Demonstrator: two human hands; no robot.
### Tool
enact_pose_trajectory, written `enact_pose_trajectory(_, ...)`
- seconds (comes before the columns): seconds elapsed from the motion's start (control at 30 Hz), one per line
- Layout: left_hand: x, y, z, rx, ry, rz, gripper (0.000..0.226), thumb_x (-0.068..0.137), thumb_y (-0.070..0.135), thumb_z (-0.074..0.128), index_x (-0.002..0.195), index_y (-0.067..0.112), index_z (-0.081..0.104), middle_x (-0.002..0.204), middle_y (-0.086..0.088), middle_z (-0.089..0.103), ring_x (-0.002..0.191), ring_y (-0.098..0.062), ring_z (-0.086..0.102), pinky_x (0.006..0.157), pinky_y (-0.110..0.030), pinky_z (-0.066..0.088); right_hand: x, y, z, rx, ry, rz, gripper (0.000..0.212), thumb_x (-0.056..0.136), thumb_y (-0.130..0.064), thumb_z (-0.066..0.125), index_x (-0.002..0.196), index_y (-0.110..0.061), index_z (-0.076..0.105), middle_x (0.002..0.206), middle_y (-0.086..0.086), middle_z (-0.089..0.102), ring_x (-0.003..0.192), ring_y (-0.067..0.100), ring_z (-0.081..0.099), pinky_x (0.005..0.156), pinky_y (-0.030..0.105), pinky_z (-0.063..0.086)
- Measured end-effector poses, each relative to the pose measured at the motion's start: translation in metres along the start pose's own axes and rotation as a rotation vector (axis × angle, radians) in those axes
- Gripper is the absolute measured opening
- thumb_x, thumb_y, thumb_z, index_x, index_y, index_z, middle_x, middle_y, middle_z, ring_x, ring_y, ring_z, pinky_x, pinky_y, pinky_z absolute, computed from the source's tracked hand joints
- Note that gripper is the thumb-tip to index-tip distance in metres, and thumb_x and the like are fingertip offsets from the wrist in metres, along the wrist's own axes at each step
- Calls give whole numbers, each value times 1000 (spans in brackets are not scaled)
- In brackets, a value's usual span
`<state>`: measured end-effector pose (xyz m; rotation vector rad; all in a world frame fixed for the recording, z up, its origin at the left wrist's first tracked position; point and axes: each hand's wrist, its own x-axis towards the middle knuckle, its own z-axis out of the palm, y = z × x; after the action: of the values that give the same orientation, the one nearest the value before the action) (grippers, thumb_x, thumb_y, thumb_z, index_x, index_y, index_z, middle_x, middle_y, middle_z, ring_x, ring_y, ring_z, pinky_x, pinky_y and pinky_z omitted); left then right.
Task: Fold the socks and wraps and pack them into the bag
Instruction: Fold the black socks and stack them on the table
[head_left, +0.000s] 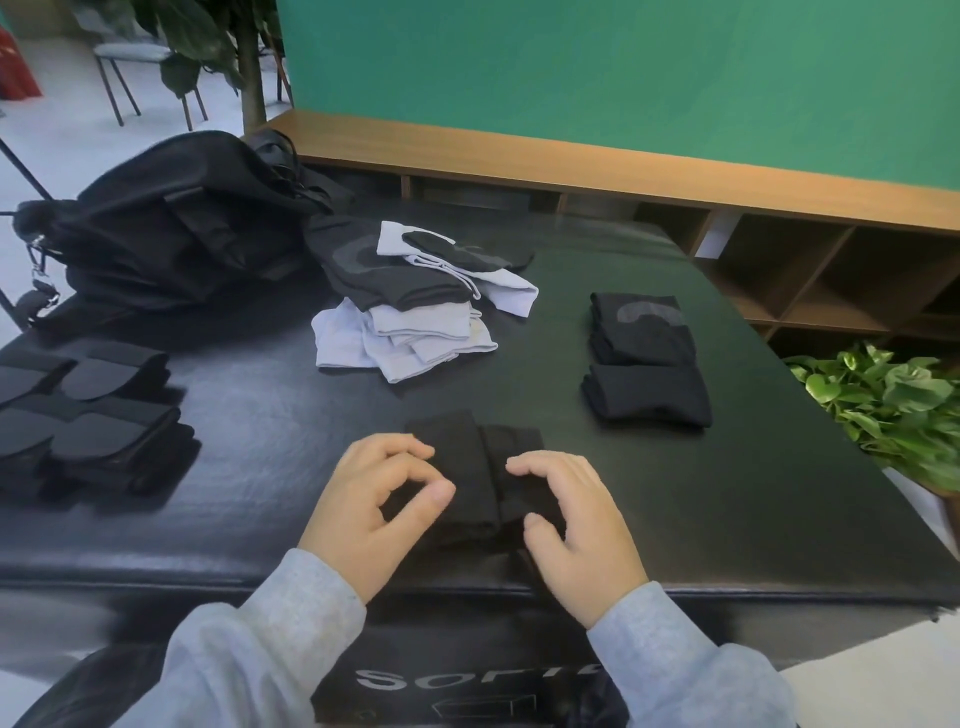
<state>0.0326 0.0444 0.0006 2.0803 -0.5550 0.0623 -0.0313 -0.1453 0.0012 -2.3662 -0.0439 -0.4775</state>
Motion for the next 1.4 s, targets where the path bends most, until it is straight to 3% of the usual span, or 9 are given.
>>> enact_pose_trajectory(0.17, 1, 11, 8, 423, 155, -179, 54, 75, 64, 48, 115, 29, 54, 105, 11, 50, 107, -15, 42, 95, -37, 30, 2, 2, 3, 25, 164, 147, 20, 79, -23, 41, 89, -37, 51, 97, -31, 50, 104, -12, 40, 81, -1, 29)
enact_pose_trajectory(0.37, -4, 33, 17, 419, 117, -362, 61, 77, 63, 50, 127, 31, 38, 102, 13, 46, 112, -13, 38, 98, -35, 24, 3, 4, 6, -161, 70, 134, 18, 81, -25, 45, 90, -27, 61, 91, -33, 43, 91, -5, 43, 84, 13, 32)
enact_pose_trajectory(0.57, -3, 42, 19, 189, 111, -209, 55, 87, 19, 59, 131, 36, 31, 105, 7, 38, 82, -1, 42, 70, -15, 35, 2, 0, 6, -221, -27, 67, 23, 84, -36, 43, 92, -31, 63, 94, -31, 43, 95, -3, 42, 83, 7, 27)
enact_pose_trajectory(0.67, 4, 41, 18, 148, 190, -129, 53, 84, 5, 58, 128, 30, 40, 102, 7, 42, 86, 3, 37, 76, -13, 33, 0, 0, 3, -126, -29, 70, 30, 82, -41, 40, 101, -32, 61, 93, -37, 44, 95, -10, 46, 82, 2, 31)
enact_pose_trajectory(0.8, 7, 46, 21, 43, 167, 10, 57, 80, 3, 61, 121, 37, 42, 108, 10, 50, 97, -4, 51, 86, -20, 44, -2, -3, 1, 39, -46, 129, 33, 80, -37, 45, 112, -42, 50, 103, -36, 50, 104, -11, 49, 84, 4, 37)
enact_pose_trajectory(1.03, -7, 47, 34, -23, -56, 127, 60, 79, 19, 70, 112, 52, 33, 120, 26, 44, 111, 13, 45, 90, 1, 31, -3, -5, -1, 148, 16, 212, 37, 79, -53, 39, 116, -55, 36, 107, -27, 51, 100, -7, 50, 84, 9, 40)
enact_pose_trajectory(1.23, -6, 35, 24, -21, -106, 150, 35, 84, 30, 53, 111, 49, 42, 124, 26, 46, 122, 14, 35, 99, -5, 28, 2, 3, 7, -84, 98, 135, 33, 88, -11, 51, 118, -23, 56, 98, -30, 41, 100, 1, 43, 87, 13, 38)
enact_pose_trajectory(1.33, -1, 19, 16, 71, -248, 173, 59, 74, 5, 39, 109, 52, 45, 129, 30, 43, 133, 10, 23, 113, -18, 20, 0, 5, 9, -151, 146, 95, 41, 80, 2, 52, 113, -21, 60, 112, -21, 40, 105, -3, 36, 85, 0, 30)
enact_pose_trajectory(1.4, 1, 15, 13, 113, -322, 157, 66, 65, 9, 33, 112, 54, 41, 133, 34, 36, 134, 14, 12, 113, -18, 12, 0, 6, 10, -168, 117, 58, 46, 76, 2, 49, 113, -23, 61, 122, -14, 45, 113, -1, 37, 91, 4, 28)
